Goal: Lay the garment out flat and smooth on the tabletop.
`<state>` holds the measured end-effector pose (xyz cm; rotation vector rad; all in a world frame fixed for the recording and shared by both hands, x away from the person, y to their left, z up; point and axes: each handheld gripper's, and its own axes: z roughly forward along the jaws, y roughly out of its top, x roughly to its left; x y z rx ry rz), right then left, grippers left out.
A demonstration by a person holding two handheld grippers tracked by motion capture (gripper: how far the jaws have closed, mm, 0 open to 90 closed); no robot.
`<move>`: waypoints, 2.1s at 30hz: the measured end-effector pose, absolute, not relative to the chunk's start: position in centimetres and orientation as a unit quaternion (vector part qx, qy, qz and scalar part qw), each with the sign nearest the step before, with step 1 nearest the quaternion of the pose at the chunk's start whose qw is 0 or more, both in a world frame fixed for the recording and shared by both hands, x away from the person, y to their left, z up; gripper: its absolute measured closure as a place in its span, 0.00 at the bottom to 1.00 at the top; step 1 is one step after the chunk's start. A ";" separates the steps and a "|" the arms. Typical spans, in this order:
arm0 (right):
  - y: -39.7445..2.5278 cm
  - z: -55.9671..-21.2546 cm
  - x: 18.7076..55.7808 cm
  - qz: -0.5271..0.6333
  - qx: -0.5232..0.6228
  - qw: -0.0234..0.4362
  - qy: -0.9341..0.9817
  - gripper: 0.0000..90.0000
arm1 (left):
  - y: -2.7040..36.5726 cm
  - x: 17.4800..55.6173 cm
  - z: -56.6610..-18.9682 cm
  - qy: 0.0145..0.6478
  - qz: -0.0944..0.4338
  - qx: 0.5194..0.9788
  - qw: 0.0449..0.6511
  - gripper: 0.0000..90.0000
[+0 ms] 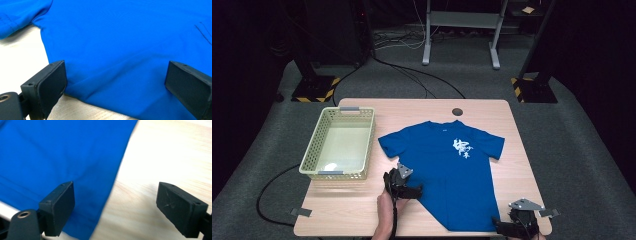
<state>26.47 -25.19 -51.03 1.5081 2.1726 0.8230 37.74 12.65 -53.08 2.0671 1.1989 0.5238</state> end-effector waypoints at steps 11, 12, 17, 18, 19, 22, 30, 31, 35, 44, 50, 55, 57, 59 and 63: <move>-26.9 -51.4 32.9 0.361 0.550 0.205 0.725 0.13 | 11.5 37.5 -51.9 0.446 0.198 0.789 0.372 0.04; -26.9 -51.4 32.9 0.361 0.550 0.205 0.725 0.13 | 11.5 37.5 -51.9 0.446 0.198 0.789 0.372 0.05; -26.3 -52.4 35.3 0.346 0.552 0.211 0.729 0.13 | 7.4 38.0 -51.1 0.414 0.180 0.806 0.383 0.17; -26.2 -52.6 35.6 0.339 0.554 0.214 0.729 0.12 | 6.6 38.1 -51.1 0.409 0.173 0.810 0.383 0.17; -26.1 -52.7 35.8 0.339 0.553 0.218 0.729 0.12 | 5.9 38.3 -51.2 0.404 0.169 0.814 0.381 0.18; -26.2 -52.7 36.1 0.338 0.559 0.223 0.724 0.12 | 4.1 38.9 -51.7 0.400 0.164 0.827 0.361 0.26; -26.7 -52.7 36.1 0.352 0.568 0.216 0.712 0.13 | 3.9 38.6 -51.9 0.393 0.159 0.832 0.357 0.71; -26.8 -52.7 36.1 0.353 0.569 0.216 0.710 0.13 | 4.1 38.4 -51.9 0.392 0.154 0.832 0.362 0.78; -26.9 -52.7 36.1 0.355 0.572 0.215 0.707 0.13 | 5.6 37.2 -52.0 0.391 0.146 0.825 0.382 0.92; -27.1 -52.7 36.0 0.362 0.573 0.210 0.705 0.14 | 9.2 33.6 -51.2 0.386 0.158 0.806 0.419 0.93; -27.0 -52.7 36.0 0.360 0.572 0.212 0.705 0.14 | 11.9 30.9 -51.3 0.390 0.159 0.801 0.426 0.93; -27.2 -52.7 36.1 0.367 0.573 0.206 0.704 0.14 | 14.6 28.0 -51.9 0.401 0.170 0.803 0.408 0.92; -27.3 -52.7 36.1 0.364 0.573 0.208 0.704 0.15 | 15.3 27.4 -52.0 0.404 0.171 0.803 0.403 0.92; -27.4 -52.7 36.2 0.364 0.574 0.208 0.703 0.15 | 15.7 27.1 -52.1 0.405 0.174 0.804 0.399 0.88; -27.6 -52.7 36.2 0.365 0.573 0.209 0.703 0.15 | 17.3 25.6 -52.4 0.411 0.165 0.811 0.383 0.78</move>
